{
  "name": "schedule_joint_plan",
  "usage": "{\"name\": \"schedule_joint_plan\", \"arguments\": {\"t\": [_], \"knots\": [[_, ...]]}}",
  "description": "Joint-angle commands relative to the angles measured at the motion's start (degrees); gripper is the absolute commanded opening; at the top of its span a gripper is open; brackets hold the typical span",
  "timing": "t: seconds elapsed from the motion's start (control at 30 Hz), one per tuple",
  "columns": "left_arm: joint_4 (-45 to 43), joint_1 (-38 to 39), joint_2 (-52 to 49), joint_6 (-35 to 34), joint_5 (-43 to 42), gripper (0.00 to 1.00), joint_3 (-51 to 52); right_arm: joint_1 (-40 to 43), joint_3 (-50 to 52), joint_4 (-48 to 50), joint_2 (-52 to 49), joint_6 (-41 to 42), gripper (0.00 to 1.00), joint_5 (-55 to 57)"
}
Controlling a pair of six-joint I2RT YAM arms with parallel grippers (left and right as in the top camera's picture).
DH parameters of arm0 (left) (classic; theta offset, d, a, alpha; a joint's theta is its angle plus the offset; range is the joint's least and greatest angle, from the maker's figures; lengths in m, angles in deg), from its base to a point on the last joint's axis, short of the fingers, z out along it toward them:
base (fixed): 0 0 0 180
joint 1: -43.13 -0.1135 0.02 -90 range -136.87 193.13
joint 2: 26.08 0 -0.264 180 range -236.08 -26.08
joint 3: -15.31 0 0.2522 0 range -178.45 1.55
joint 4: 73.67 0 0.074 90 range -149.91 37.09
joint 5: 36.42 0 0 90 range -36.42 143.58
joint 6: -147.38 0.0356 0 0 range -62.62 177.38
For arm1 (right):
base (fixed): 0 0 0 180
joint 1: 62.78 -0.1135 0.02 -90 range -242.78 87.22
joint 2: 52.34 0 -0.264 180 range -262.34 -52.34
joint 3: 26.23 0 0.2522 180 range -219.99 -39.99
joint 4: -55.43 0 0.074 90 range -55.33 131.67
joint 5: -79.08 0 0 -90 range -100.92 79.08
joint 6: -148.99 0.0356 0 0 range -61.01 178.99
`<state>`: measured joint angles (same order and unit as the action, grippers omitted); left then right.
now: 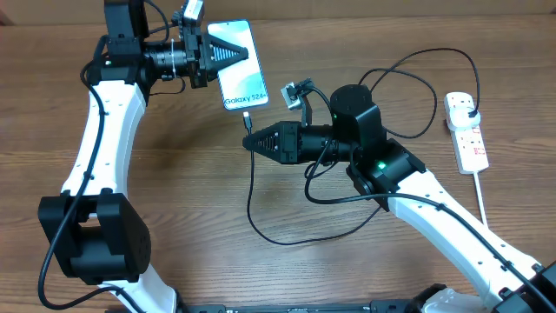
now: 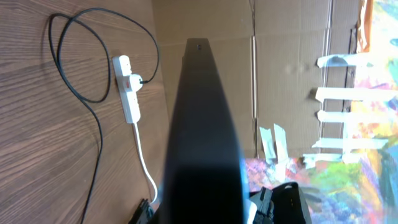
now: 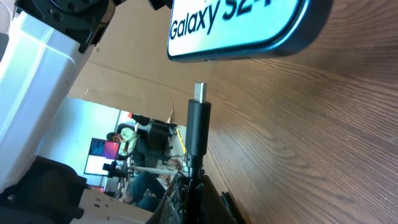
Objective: Plug charger to phone and switch on socket
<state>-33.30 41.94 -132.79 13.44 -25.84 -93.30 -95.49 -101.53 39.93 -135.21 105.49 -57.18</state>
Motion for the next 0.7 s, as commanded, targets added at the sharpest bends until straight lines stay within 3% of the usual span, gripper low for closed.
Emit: {"name": "schedule_joint_plan", "arguments": {"t": [0.0,0.67], "knots": [[-0.5,0.2,1.8,2.9,-4.1,0.04,-0.7,0.0,0.4,0.5,1.2,0.0,0.04,0.7],[-0.5,0.5,1.8,5.0,-7.3,0.04,-0.7,0.0,0.4,1.3,1.2,0.9,0.04,1.9]]}}
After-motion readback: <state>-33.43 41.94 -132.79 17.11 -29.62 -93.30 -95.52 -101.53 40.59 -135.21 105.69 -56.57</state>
